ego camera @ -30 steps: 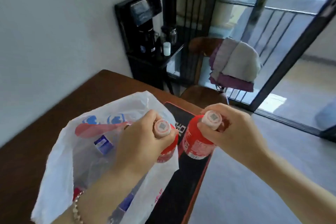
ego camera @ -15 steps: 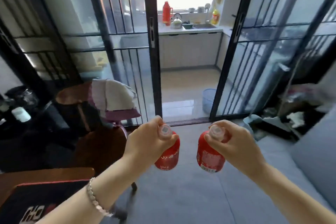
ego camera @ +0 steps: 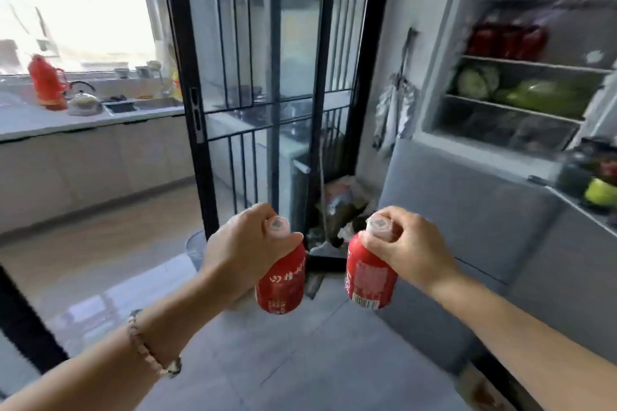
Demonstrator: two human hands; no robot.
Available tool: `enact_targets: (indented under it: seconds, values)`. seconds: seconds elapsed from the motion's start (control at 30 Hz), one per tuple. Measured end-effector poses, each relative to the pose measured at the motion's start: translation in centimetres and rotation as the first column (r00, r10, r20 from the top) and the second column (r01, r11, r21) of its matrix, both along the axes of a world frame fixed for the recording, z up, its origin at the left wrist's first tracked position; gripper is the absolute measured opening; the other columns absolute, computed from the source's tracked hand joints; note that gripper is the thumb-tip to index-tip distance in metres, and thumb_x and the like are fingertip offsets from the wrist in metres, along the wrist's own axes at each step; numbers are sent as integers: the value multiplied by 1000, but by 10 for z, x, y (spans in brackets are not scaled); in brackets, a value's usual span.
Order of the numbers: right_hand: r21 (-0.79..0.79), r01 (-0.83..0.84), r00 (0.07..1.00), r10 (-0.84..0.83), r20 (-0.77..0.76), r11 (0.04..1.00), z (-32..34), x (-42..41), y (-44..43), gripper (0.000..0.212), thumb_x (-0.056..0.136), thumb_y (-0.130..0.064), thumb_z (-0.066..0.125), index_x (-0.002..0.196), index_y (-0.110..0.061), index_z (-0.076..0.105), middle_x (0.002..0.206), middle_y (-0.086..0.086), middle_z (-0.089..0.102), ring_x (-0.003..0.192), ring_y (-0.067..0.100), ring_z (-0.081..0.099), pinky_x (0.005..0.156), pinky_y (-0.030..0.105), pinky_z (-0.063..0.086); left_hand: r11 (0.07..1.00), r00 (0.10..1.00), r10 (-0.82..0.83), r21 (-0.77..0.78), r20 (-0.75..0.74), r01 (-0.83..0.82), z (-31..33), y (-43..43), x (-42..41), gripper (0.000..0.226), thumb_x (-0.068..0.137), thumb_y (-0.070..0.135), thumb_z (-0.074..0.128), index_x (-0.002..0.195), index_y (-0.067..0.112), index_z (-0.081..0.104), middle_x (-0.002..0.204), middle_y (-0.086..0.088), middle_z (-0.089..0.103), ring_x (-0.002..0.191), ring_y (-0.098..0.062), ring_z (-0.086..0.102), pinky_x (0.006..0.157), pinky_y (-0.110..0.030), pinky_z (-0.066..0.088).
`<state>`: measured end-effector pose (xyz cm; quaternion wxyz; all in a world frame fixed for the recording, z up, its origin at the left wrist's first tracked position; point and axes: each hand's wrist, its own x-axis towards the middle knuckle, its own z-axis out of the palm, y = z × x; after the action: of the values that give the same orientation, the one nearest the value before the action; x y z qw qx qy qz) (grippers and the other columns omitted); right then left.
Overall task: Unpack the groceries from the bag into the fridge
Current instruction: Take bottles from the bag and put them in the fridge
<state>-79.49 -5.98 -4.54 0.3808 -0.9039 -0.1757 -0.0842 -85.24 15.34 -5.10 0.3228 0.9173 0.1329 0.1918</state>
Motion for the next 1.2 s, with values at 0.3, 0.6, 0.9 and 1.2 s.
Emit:
enact_targets:
  seconds: [0.3,0.6,0.9,1.2]
  values:
    - [104,239,970,-242,11,965,60,192,-40,13,78,-28,71,81,-19,62,80,-4,65,79,16,61,66,28,48,931,931,-362,-32,48,364,60,-34,264,29,71,46,72,80,23,57,72,9,62,67,-9,60,59,-28,50]
    - [150,508,840,-526,131,848,104,339,-111,10,79,-32,68,81,-25,62,81,-12,63,81,11,59,70,29,49,843,841,-520,-75,148,533,114,-111,467,30,74,45,70,80,18,57,79,2,64,71,-17,63,68,-35,55]
    - [153,558,767,-577,280,816,156,509,-207,16,79,-30,66,80,-14,65,77,-3,66,74,12,61,63,29,48,789,775,-564,-91,284,608,149,-207,643,27,75,45,69,79,22,58,76,4,64,70,-15,64,69,-36,58]
    - [307,604,584,-671,457,735,237,660,-280,10,82,-30,63,87,-22,61,74,-13,56,66,1,48,55,16,35,732,676,-549,-107,492,673,213,-289,785,25,77,43,71,74,27,53,74,8,64,70,-11,63,61,-30,56]
